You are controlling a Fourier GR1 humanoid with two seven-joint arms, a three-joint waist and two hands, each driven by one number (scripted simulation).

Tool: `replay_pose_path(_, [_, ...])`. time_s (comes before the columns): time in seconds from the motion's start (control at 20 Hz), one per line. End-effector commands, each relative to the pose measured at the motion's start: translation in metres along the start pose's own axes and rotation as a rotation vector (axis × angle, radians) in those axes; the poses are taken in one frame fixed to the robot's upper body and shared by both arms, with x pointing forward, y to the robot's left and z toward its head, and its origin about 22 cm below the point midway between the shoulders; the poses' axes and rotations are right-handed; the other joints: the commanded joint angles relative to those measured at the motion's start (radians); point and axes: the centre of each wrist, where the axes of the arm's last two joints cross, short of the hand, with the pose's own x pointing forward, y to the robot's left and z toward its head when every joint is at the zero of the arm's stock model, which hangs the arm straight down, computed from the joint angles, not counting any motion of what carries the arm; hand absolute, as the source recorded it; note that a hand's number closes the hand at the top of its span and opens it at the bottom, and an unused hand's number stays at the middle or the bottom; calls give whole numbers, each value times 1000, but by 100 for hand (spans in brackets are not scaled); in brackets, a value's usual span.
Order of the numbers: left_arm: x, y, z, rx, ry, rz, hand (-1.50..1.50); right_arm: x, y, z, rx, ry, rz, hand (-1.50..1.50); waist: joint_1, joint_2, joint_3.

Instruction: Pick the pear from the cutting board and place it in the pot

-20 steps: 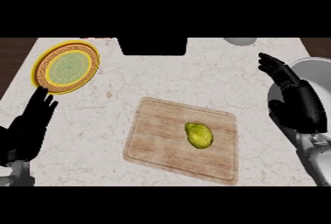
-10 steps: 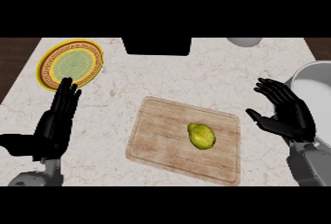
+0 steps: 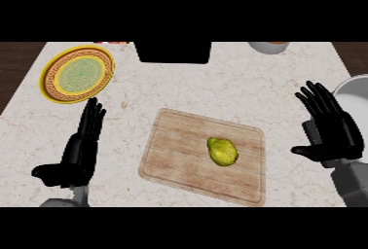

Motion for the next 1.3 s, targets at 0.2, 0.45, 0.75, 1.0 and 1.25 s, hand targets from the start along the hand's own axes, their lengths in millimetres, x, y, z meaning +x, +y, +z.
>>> replay_pose_path(0.2, [-1, -9, 5, -19, -5, -12, 0, 29, -4, -20, 412, 322, 281, -150, 5, 6, 17])
replay_pose_path(0.45, [-1, -8, 0, -8, -5, -1, 0, 26, 19, -26, 584, 443, 367, -150, -14, 7, 17])
replay_pose_path(0.75, [6, 16, 19, -2, -4, -5, 0, -1, 54, -34, 590, 489, 323, -150, -6, 7, 18])
replay_pose_path(1.0, [0, -9, -21, -3, -6, 12, 0, -2, 63, -58, 668, 562, 420, -150, -10, 10, 18])
replay_pose_path(1.25, [2, -11, -16, 6, -8, -17, 0, -26, 73, -44, 696, 604, 421, -150, -11, 9, 19])
